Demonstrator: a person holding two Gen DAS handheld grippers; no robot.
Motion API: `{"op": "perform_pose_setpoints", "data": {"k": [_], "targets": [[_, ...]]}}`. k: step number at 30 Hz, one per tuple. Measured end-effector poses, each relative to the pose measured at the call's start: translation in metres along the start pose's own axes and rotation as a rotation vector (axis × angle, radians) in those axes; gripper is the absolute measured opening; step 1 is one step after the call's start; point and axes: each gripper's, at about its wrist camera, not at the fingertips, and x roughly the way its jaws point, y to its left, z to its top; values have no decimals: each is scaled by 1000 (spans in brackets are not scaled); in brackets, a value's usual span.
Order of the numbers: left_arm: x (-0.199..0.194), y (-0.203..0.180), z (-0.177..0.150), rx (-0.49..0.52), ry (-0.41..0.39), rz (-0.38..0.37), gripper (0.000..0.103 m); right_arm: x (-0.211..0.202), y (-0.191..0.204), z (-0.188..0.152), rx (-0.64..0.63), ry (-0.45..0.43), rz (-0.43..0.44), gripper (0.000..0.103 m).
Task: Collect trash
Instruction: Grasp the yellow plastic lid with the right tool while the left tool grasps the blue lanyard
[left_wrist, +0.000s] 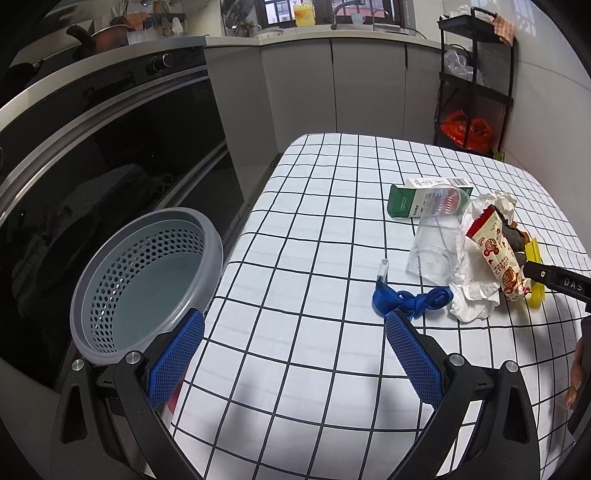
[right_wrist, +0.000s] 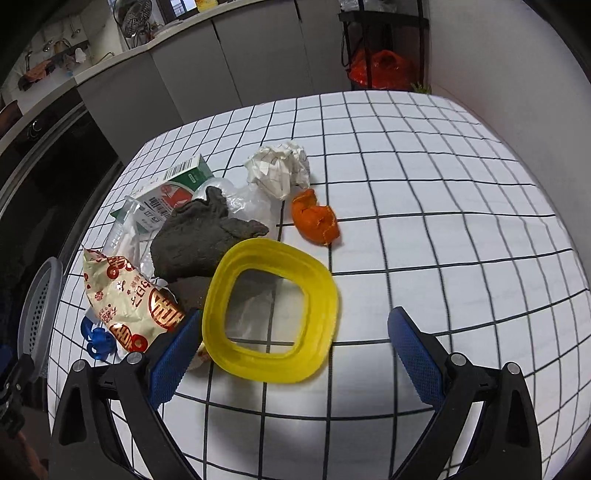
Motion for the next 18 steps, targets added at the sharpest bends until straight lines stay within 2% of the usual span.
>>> {"op": "perform_pose_setpoints", "data": {"k": [6, 8, 9, 18], "targets": [[3, -5, -1, 16, 1, 4, 97, 11, -2, 4, -3, 9, 20, 94], [4, -5, -2, 18, 1, 5, 97, 11, -1, 4, -11, 13, 33, 84], [4, -6, -2, 18, 1, 4, 97, 12, 0, 4, -14, 22, 37, 71], [7, -15, -4, 26, 10, -49, 97, -10, -1, 1, 5, -26, 58, 71]]}}
